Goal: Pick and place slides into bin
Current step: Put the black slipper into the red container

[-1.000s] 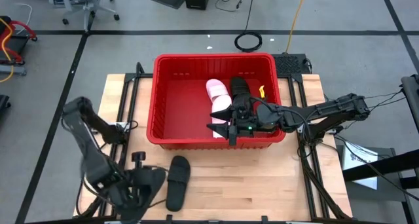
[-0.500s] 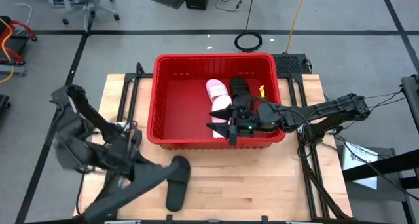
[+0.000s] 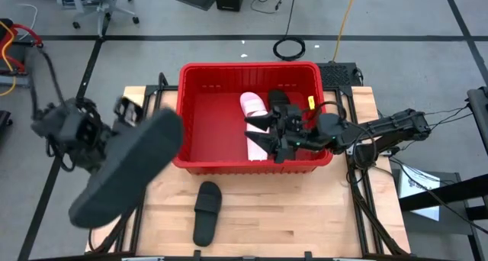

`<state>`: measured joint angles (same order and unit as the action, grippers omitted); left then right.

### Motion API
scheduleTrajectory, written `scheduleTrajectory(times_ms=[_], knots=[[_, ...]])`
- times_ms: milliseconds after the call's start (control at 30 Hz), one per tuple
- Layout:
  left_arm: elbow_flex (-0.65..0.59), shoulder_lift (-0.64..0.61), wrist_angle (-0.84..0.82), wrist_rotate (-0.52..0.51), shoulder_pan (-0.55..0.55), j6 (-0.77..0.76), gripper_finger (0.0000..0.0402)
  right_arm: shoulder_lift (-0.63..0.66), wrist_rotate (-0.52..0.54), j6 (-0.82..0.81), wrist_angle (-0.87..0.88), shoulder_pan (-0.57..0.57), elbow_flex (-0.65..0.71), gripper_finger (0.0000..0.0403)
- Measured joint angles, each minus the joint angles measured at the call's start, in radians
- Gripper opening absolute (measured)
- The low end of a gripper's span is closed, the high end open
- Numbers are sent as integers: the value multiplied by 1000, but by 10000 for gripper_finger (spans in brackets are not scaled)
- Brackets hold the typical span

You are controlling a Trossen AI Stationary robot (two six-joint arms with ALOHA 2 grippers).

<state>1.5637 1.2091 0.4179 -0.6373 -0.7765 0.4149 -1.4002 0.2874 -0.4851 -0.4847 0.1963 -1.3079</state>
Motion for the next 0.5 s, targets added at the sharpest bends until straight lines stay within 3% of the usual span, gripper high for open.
scheduleTrajectory(times_ms=[133, 300, 500], knots=[[76, 0, -58, -45, 63, 104, 10, 0, 2, 8, -5, -1, 0, 281], [232, 25, -281, -183, 136, 195, 10, 0, 4, 10, -5, -1, 0, 281], [395, 82, -398, -369, 187, 425, 10, 0, 29, 34, -21, -5, 0, 281]])
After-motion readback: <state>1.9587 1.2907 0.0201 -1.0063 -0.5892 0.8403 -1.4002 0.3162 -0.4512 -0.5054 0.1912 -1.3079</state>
